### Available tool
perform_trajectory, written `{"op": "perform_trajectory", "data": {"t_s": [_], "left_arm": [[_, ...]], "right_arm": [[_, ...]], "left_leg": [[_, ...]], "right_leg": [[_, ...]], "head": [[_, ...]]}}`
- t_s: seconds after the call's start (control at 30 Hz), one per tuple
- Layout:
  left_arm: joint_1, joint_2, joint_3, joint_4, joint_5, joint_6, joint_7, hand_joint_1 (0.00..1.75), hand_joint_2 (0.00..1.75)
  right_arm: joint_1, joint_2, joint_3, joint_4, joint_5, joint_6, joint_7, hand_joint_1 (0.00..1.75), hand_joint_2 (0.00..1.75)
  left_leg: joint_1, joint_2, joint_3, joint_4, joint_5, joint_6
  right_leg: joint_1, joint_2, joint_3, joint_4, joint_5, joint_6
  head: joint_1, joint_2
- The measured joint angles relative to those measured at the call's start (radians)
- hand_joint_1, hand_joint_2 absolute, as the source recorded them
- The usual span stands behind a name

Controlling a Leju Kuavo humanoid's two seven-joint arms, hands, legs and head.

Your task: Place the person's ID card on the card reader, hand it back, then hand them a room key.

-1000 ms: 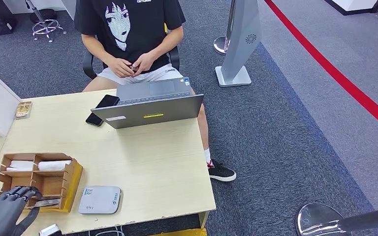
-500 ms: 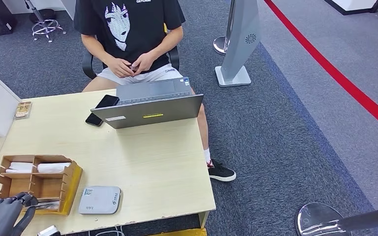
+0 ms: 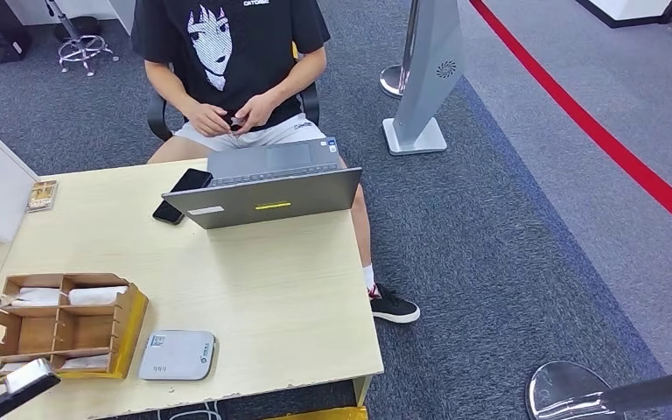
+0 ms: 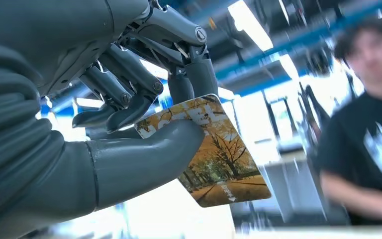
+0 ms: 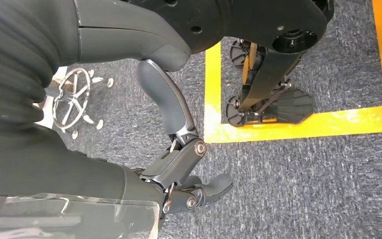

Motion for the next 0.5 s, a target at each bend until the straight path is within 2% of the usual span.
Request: {"op": "perform_trajectory", "data": {"t_s": [0.13,0.27,0.5], "left_arm": [[-0.096,0.02,0.057,-0.007,0.03,-0.04,-0.013,1.75,1.75],[-0.255,0.039,0.065,0.031,0.057,-0.108,0.001,1.75,1.75],[-0.586,0.036,0.001,0.291,0.13,-0.23,0.026,1.75,1.75]], "right_arm": [[-0.002,0.0,0.0,-0.001,0.0,0.0,-0.004,0.0,1.75],[-0.01,0.0,0.001,-0.001,0.01,0.006,-0.001,0.0,1.75],[-0.036,0.0,0.021,-0.007,0.038,0.02,0.026,0.0,1.75]], "left_leg": [[0.0,-0.001,0.0,0.0,0.001,0.0],[0.0,-0.002,0.0,0.0,0.001,-0.001],[0.0,-0.002,0.0,0.0,0.003,-0.002]], "right_leg": [[0.0,0.0,0.0,0.0,0.0,0.0],[0.0,-0.002,0.0,0.0,0.0,0.0],[0.0,0.0,-0.001,0.001,0.002,-0.001]], "head": [[0.0,0.0],[0.0,0.0],[0.0,0.0]]}}
